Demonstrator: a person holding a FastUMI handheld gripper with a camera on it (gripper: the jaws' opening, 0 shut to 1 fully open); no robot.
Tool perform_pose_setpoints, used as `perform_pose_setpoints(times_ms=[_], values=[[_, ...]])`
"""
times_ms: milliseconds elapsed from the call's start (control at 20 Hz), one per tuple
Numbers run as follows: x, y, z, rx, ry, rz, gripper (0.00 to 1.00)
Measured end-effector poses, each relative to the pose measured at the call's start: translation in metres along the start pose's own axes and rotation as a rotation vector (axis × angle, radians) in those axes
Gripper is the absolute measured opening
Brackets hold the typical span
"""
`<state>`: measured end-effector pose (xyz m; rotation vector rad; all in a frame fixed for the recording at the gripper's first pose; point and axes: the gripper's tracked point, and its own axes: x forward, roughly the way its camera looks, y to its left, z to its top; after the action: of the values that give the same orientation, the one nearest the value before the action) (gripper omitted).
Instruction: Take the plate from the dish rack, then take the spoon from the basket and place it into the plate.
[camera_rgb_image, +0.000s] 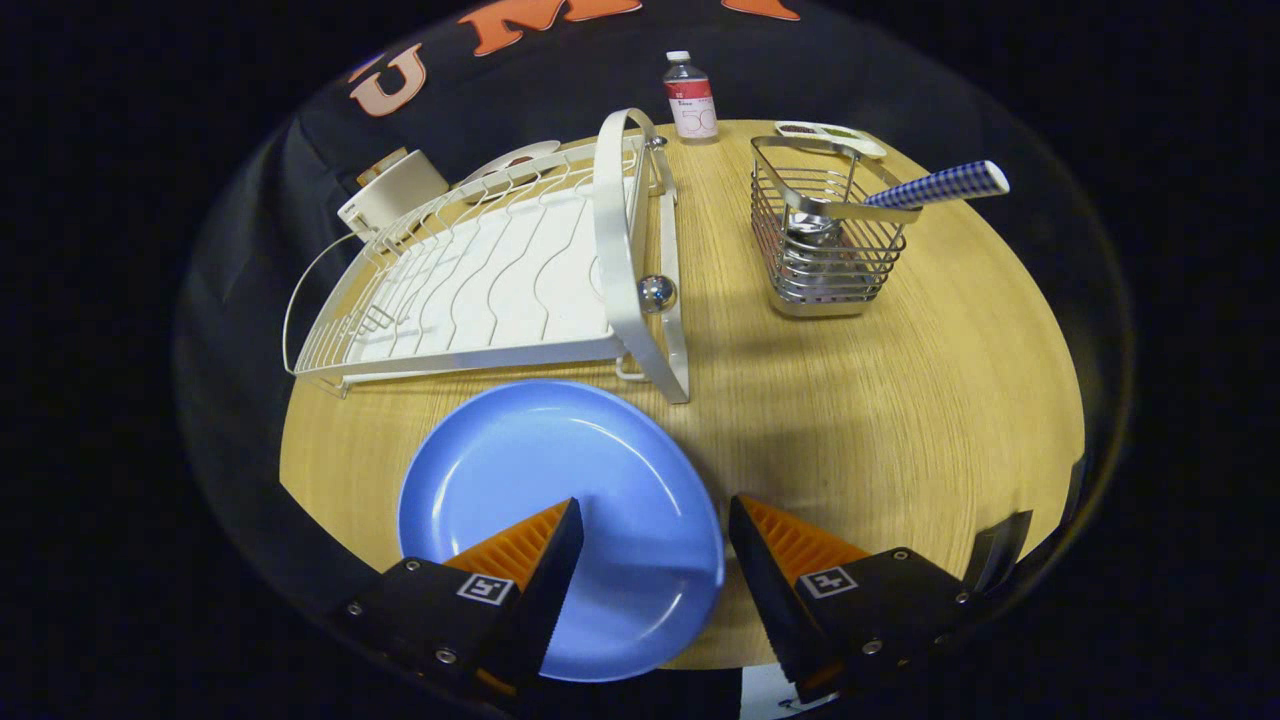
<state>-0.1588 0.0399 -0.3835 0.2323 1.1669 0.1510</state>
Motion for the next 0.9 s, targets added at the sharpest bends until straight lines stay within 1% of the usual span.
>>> perform_pose_setpoints(times_ms=[200,400,500,600,650,800,900], values=[[-0.015,-0.009,0.012,0.012,-0.048,0.0,0.89],[-0.048,-0.039,0.055,-0.029,-0.234,-0.08,0.89],[-0.061,-0.06,0.076,-0.052,-0.308,-0.141,0.89],[-0.066,-0.079,0.09,-0.066,-0.346,-0.186,0.85],[-0.066,-0.086,0.098,-0.063,-0.363,-0.196,0.81],[-0.069,-0.091,0.122,-0.043,-0.428,-0.193,0.77],[-0.066,-0.104,0.133,-0.039,-0.45,-0.237,0.72]])
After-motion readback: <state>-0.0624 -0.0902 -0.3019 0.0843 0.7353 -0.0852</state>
